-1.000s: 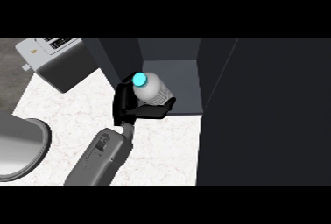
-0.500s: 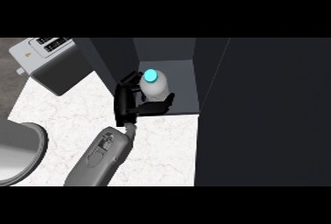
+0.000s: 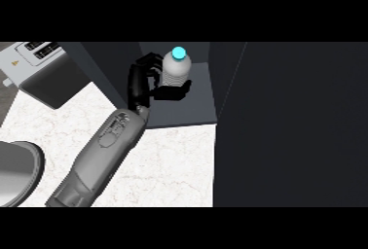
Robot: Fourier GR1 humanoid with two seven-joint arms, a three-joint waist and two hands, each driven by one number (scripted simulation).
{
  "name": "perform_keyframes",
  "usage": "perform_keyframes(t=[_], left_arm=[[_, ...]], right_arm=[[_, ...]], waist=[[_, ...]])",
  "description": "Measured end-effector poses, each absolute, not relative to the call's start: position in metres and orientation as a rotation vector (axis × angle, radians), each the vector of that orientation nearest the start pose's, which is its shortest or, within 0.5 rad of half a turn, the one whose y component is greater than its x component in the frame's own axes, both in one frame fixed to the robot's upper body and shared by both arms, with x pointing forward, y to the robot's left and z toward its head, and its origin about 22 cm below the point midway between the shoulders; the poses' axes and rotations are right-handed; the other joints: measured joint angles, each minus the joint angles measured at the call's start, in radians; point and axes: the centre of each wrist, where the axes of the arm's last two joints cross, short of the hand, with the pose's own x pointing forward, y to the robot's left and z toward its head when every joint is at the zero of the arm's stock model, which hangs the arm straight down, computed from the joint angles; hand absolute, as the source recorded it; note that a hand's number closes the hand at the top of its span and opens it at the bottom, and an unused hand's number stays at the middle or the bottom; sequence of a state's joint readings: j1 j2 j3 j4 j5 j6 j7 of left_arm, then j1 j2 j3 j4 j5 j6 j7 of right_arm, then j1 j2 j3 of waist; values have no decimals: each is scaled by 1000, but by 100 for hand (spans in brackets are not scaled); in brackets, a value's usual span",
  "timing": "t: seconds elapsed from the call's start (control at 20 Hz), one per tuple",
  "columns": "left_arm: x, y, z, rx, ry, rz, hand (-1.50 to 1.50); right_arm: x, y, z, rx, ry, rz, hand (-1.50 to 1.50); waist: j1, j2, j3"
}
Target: Pick up the bottled water, place it into the cabinet and close the cabinet
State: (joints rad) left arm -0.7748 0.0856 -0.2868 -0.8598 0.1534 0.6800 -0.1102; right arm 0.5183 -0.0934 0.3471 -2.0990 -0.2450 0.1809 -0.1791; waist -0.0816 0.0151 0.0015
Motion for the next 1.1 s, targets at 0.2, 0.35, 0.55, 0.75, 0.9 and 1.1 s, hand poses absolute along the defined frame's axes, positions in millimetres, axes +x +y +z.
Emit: perform_keyframes(t=[0.2, 0.35, 0.55, 0.75, 0.9, 1.1], left_arm=[[411, 121, 50, 436, -1719, -87, 150], [416, 120, 43, 489, -1726, -119, -150], [419, 116, 37, 523, -1732, -137, -150], [421, 115, 33, 533, -1720, -142, -150], [421, 114, 31, 534, -1716, -143, -150], [422, 114, 29, 535, -1708, -140, -150]], right_arm=[[118, -203, 39, 479, -1765, -7, -150], [118, -205, 39, 476, -1771, -4, -150], [118, -208, 37, 475, -1773, -10, -150], [120, -208, 33, 479, -1772, -10, -150], [121, -206, 32, 477, -1776, -9, -150], [120, -206, 32, 481, -1774, -11, -150]], waist=[[-4, 8, -1], [2, -3, 3], [9, -13, 8], [12, -21, 12], [13, -24, 13], [14, -28, 15]])
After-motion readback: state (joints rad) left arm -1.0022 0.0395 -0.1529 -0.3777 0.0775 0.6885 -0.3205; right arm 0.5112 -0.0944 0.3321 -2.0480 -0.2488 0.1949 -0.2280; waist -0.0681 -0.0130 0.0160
